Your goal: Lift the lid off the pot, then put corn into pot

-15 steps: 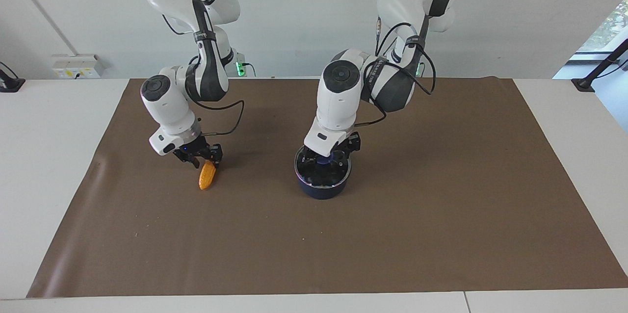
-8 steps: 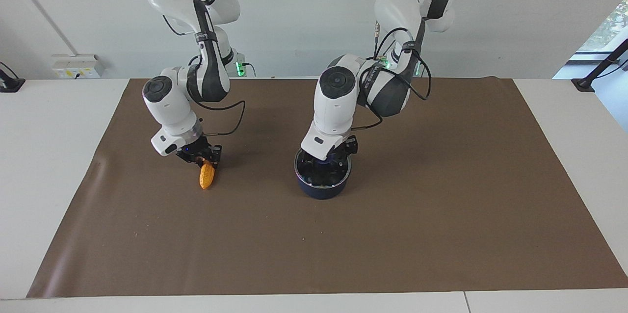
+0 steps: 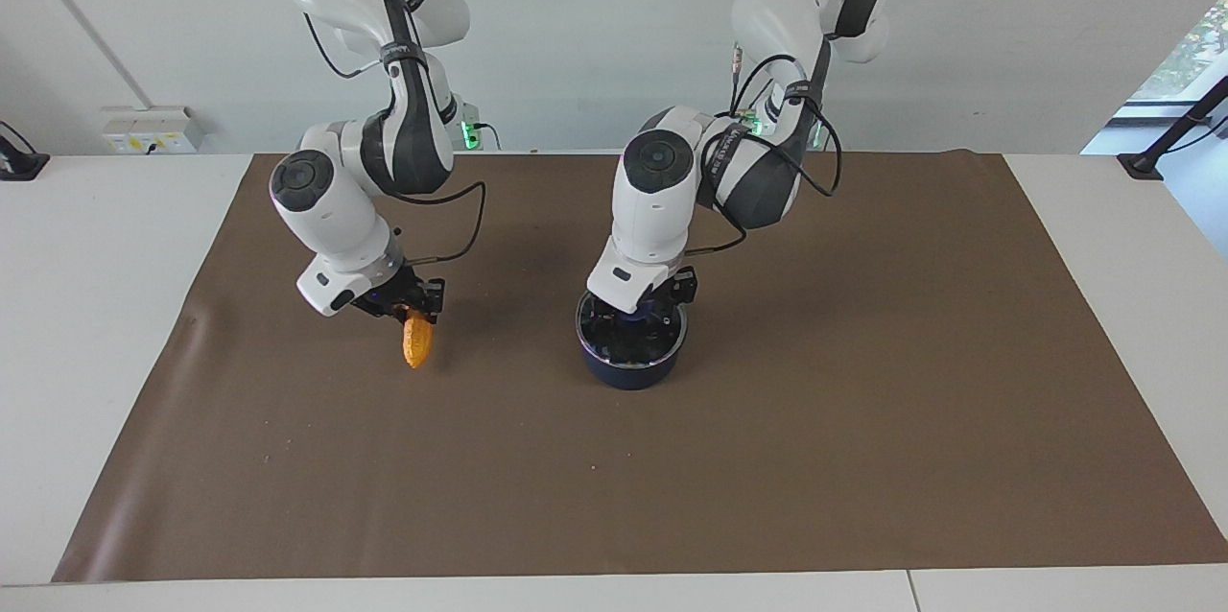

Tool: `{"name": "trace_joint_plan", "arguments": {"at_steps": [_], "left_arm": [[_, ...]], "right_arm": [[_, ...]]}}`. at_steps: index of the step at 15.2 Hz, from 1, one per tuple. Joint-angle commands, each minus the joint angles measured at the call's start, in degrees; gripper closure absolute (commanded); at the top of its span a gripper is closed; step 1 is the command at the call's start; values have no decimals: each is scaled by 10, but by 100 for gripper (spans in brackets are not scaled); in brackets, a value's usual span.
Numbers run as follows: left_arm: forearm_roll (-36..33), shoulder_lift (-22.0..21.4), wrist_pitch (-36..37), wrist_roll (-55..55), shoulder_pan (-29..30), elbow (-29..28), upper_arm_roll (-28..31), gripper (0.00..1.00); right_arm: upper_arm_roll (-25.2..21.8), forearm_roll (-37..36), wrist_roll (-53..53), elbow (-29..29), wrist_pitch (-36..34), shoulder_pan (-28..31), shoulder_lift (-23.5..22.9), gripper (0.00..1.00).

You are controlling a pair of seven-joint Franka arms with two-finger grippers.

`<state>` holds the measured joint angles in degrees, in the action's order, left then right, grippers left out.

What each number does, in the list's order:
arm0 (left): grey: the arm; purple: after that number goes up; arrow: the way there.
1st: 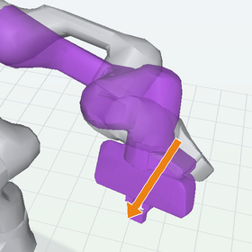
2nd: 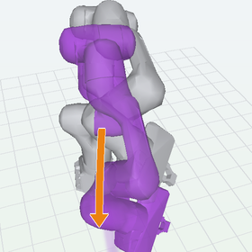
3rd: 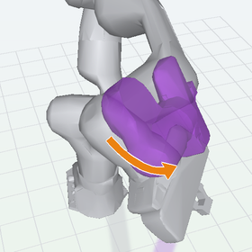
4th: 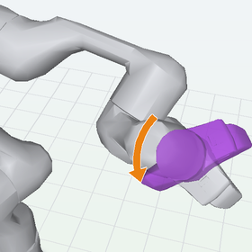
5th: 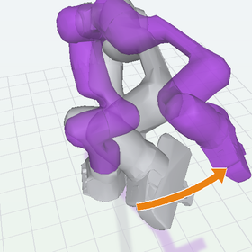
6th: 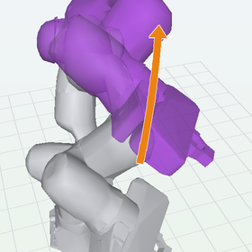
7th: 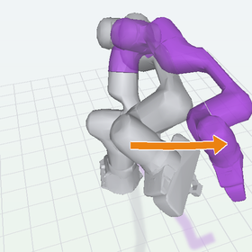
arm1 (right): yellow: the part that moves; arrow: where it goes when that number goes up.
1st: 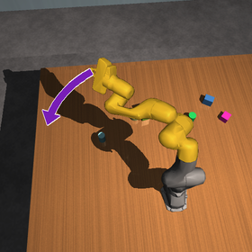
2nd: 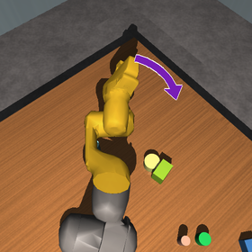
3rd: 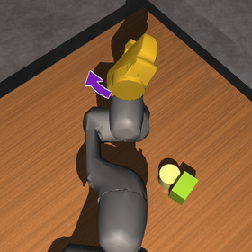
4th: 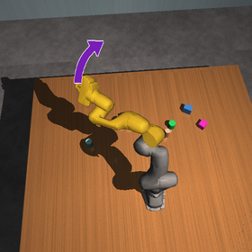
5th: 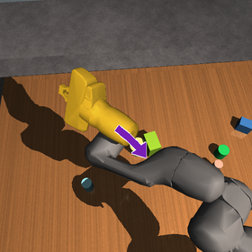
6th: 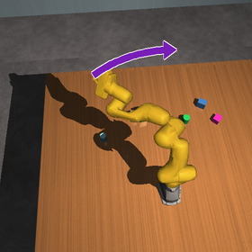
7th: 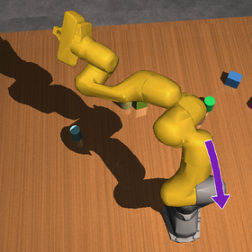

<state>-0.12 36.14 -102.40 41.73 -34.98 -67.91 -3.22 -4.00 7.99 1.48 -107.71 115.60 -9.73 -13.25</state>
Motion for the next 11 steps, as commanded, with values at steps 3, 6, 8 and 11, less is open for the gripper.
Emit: {"name": "trace_joint_plan", "arguments": {"at_steps": [3, 6, 8, 11], "left_arm": [[2, -5, -21, -3, -16, -22, 7, 34], [2, -6, -19, -3, -17, -22, 7, 65], [2, -6, -18, -3, -16, -22, 7, 90], [11, -9, -10, -1, -17, -21, 7, 100]], "right_arm": [[1, 4, 3, 53, -70, 0, -8, 100], [1, 4, 4, 47, -66, -2, -6, 100], [2, 4, 4, 46, -70, -2, -6, 100], [2, 4, 10, 43, -70, -11, -2, 100]]}}
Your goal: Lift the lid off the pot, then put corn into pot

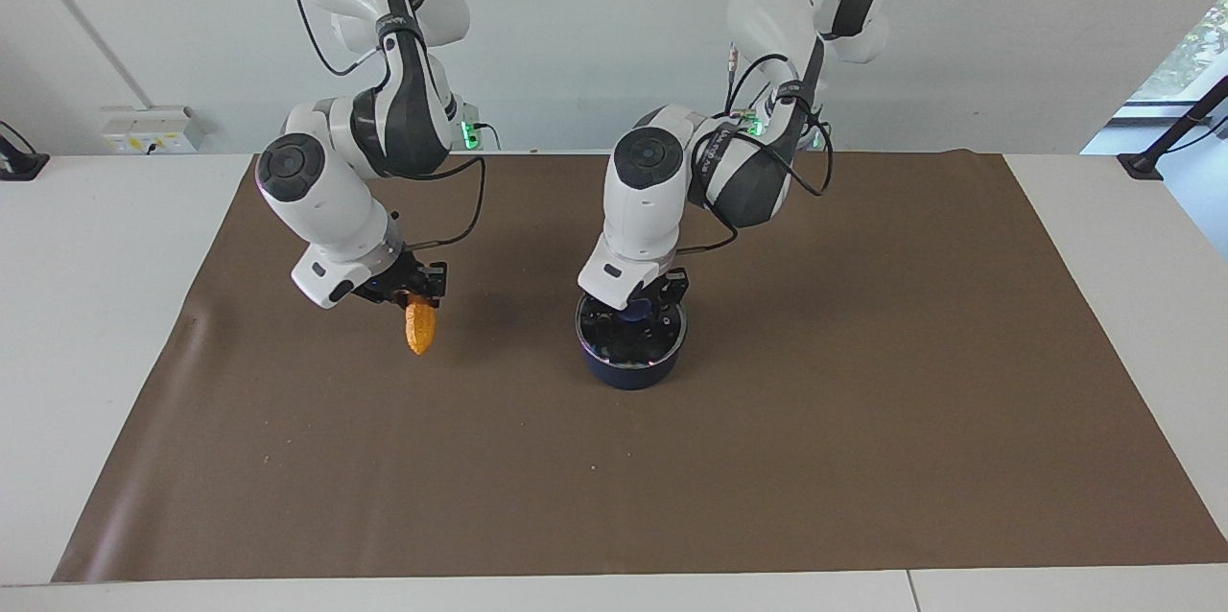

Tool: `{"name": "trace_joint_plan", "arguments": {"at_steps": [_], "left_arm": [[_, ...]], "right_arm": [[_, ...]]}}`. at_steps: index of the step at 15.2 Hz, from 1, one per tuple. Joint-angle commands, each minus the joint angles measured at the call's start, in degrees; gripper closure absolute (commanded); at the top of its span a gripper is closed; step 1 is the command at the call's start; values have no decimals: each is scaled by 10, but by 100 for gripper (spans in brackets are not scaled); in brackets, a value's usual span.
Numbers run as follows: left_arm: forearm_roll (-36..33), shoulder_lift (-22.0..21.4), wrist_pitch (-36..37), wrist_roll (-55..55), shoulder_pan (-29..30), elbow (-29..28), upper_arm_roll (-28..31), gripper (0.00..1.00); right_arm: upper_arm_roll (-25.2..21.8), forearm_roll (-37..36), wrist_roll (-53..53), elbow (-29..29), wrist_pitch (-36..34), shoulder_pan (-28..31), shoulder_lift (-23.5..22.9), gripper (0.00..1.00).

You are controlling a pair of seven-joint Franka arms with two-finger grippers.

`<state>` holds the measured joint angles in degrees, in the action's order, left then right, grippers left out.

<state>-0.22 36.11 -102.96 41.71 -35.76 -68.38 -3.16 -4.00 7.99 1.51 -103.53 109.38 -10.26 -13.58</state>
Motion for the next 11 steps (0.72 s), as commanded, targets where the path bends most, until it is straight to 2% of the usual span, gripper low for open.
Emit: {"name": "trace_joint_plan", "arguments": {"at_steps": [1, 3, 6, 8, 11], "left_arm": [[22, -10, 2, 2, -10, -15, 7, 100], [31, -13, 16, 5, -8, -11, 9, 100], [48, -58, 39, 5, 0, -9, 11, 100], [62, -87, 59, 4, 3, -8, 15, 100], [62, -121, 105, -5, 43, -9, 14, 100]], "right_arm": [[2, 4, 16, 2, -8, -6, 0, 100], [2, 4, 33, 4, -4, -18, 0, 100], [3, 6, 52, 17, -5, -25, -3, 100], [3, 11, 85, 43, -9, -48, -6, 100], [3, 14, 171, 79, 6, -96, -23, 100]]}}
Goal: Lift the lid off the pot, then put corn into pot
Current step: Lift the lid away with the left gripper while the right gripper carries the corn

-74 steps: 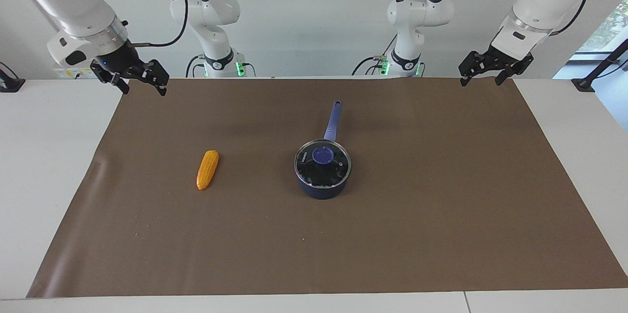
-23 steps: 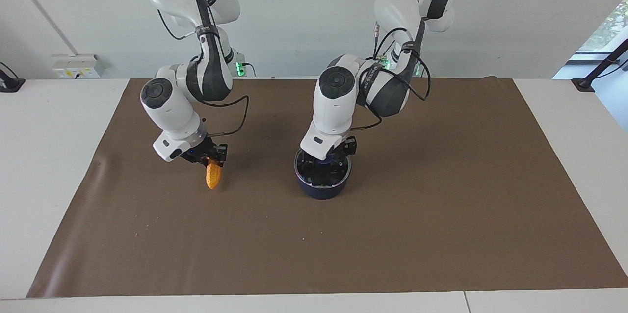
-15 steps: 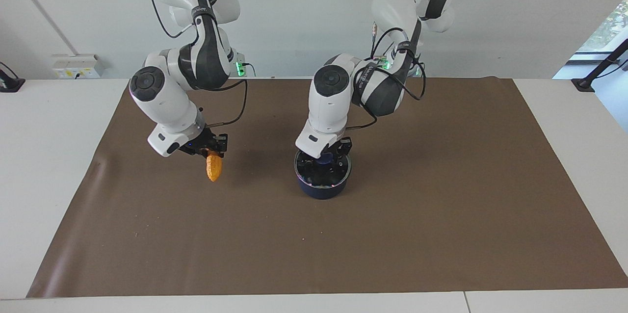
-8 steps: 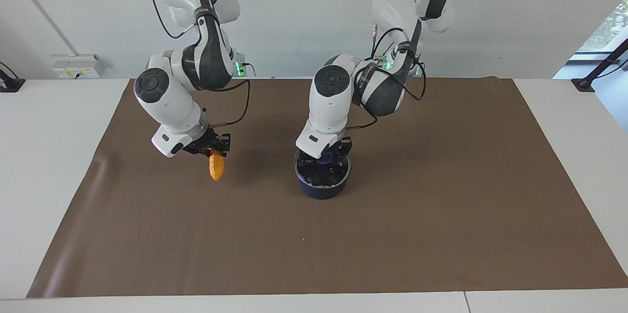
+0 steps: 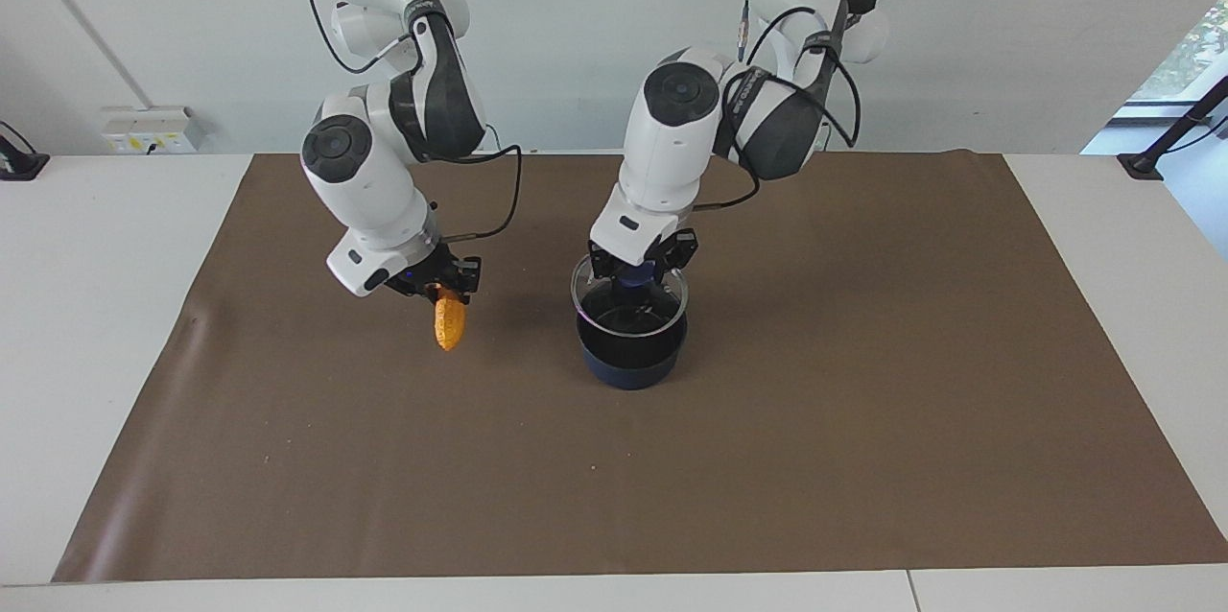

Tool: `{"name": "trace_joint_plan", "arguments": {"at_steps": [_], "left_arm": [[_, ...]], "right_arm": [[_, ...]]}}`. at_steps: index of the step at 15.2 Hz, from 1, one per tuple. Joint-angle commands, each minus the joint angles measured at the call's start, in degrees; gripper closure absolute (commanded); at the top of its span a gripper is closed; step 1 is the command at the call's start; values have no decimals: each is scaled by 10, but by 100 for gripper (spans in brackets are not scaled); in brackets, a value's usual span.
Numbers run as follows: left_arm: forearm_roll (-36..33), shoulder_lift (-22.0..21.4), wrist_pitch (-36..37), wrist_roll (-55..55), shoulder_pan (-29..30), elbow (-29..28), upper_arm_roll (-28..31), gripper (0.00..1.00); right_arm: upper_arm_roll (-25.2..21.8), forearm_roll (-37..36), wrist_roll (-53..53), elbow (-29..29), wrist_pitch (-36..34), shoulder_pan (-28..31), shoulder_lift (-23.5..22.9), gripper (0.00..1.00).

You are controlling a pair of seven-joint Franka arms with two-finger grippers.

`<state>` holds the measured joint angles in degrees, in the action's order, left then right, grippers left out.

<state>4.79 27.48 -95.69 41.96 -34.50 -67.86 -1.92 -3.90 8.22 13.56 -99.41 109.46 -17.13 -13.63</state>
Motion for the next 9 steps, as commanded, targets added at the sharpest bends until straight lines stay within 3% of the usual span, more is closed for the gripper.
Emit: {"name": "trace_joint_plan", "arguments": {"at_steps": [1, 6, 9], "left_arm": [[9, -44, 47, -22, 48, -14, 2, 100], [-1, -78, 110, -249, 172, -34, 1, 100], [-17, -112, 78, -411, 251, -121, 2, 100]], "right_arm": [[2, 18, 80, 60, 11, -48, -35, 100], [1, 13, 174, 161, 57, -147, -140, 100], [2, 14, 202, 153, 132, -178, -157, 100]]}}
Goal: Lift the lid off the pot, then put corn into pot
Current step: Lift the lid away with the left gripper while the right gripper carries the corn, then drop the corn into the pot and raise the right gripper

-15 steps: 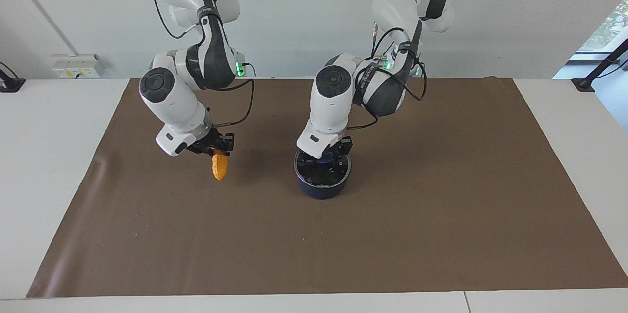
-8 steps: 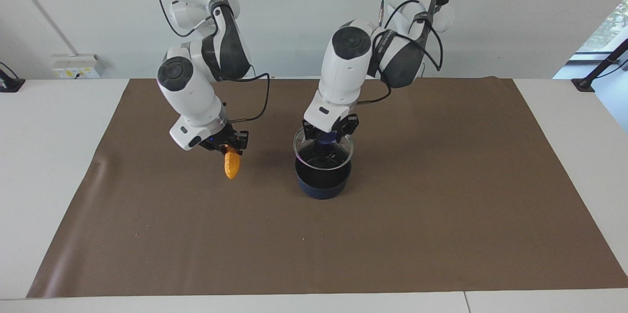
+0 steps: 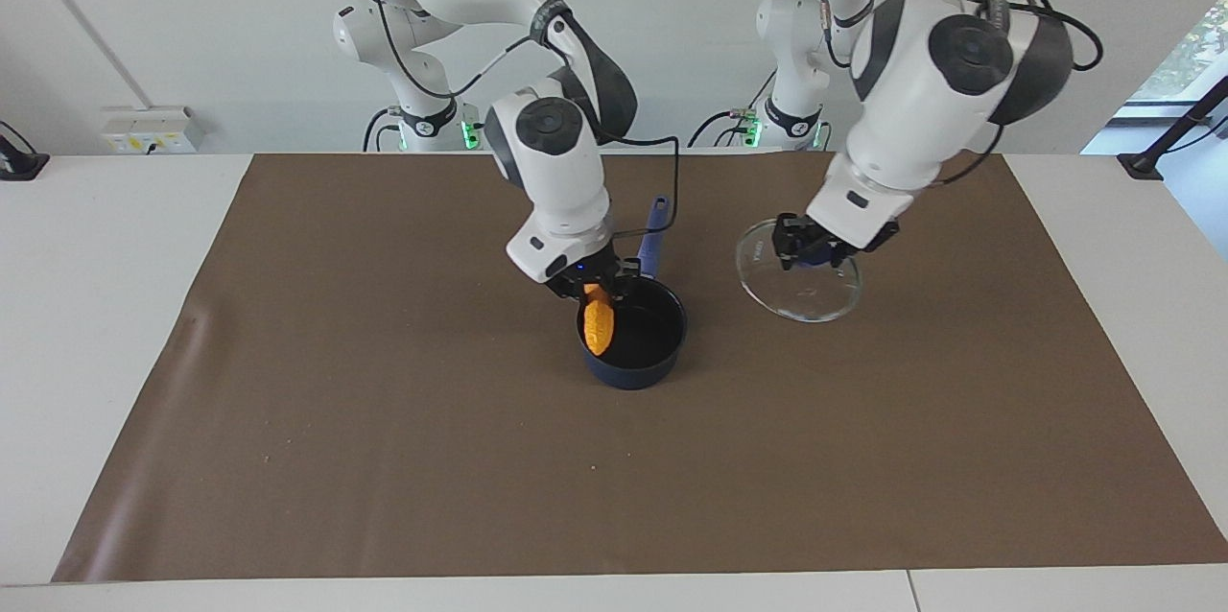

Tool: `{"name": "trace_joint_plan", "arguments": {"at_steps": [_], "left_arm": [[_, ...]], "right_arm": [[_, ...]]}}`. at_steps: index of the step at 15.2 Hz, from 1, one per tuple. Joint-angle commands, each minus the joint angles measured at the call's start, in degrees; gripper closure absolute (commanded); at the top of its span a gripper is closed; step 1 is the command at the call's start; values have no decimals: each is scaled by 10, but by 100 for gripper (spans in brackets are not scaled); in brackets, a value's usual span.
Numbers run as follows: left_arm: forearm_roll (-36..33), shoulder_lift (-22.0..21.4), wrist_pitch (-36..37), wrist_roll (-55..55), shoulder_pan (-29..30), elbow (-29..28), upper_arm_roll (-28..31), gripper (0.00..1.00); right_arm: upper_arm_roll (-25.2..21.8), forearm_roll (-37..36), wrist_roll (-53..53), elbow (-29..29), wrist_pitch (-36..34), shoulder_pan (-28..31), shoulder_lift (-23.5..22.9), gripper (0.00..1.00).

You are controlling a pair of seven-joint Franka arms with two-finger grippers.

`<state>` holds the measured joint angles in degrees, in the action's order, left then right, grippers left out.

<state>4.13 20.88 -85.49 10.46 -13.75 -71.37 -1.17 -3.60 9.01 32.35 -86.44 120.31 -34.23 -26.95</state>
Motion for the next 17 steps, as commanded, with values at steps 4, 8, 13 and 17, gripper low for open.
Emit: {"name": "trace_joint_plan", "arguments": {"at_steps": [4, 8, 13, 17], "left_arm": [[-32, -90, -170, -193, 107, -249, -5, 100], [-36, -89, -268, -226, 145, -324, -4, 100], [-37, -69, -296, -226, 161, -339, -3, 100], [-69, -66, -311, -156, 160, -358, -3, 100]], "right_arm": [[-2, 6, 30, 13, 11, -8, -24, 0], [-10, 0, 29, 21, -33, 6, -14, 0], [-24, -58, -79, 21, -195, 98, 93, 0], [-32, -74, -221, 22, -311, 201, 187, 0]]}}
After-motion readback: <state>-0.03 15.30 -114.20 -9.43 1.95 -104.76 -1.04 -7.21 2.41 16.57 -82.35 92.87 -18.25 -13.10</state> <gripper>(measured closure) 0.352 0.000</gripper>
